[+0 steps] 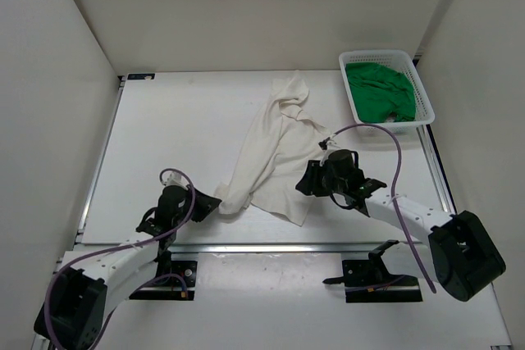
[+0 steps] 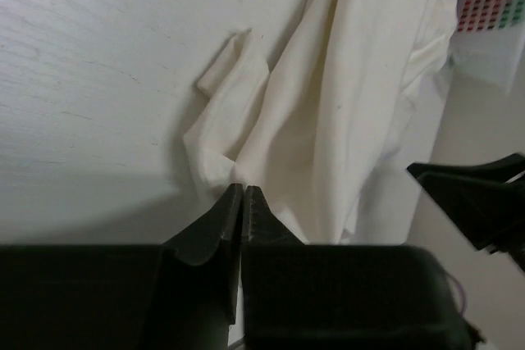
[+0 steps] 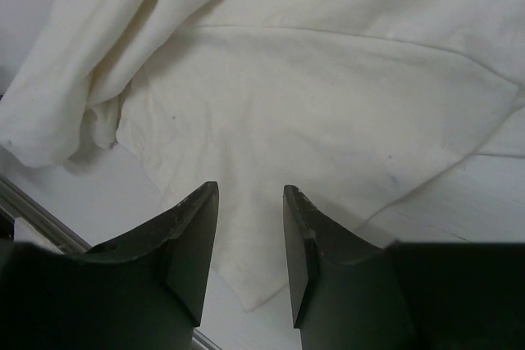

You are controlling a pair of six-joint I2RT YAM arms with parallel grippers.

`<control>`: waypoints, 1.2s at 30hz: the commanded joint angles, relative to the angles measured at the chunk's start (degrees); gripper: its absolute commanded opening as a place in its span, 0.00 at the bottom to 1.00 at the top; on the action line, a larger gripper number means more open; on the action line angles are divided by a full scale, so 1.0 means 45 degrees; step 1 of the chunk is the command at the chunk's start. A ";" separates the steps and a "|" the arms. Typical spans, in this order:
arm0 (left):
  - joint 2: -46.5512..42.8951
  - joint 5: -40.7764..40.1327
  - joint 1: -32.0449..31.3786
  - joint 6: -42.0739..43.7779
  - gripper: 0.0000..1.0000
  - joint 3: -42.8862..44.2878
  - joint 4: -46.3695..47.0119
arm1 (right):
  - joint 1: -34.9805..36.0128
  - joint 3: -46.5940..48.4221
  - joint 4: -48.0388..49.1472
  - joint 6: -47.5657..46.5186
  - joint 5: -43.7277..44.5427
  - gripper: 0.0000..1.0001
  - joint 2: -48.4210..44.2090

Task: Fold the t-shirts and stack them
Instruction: Flatten out the tshirt

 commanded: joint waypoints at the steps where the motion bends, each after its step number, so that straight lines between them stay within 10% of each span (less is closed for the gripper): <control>1: 0.0028 -0.0291 -0.0312 -0.0010 0.09 0.0011 0.0341 | -0.0122 -0.0081 0.0474 -0.0074 0.0345 0.36 -0.0453; 7: -0.0638 -0.1503 -0.0018 0.2424 0.00 0.5191 -0.3015 | -0.0436 -0.0512 0.0395 -0.0016 0.0637 0.36 -0.0397; 12: -0.0733 -0.4738 -0.2457 0.3934 0.00 0.8447 -0.5925 | -0.0844 -0.0959 0.0707 0.0101 0.0482 0.36 -0.0532; 19: -0.3637 -0.4313 -0.2636 0.2358 0.12 0.2696 -0.6983 | -0.0826 -0.1155 0.0569 -0.0075 0.0364 0.37 -0.0435; 25: -0.6554 -0.2933 0.0480 0.3306 0.61 0.1825 -0.7920 | -0.0807 -0.1234 0.0220 -0.0095 0.0520 0.37 -0.0338; 36: -0.3669 -0.1992 0.1115 0.3370 0.60 0.0949 -0.4430 | -0.0533 -0.1663 -0.0622 -0.0076 0.0776 0.15 -0.1215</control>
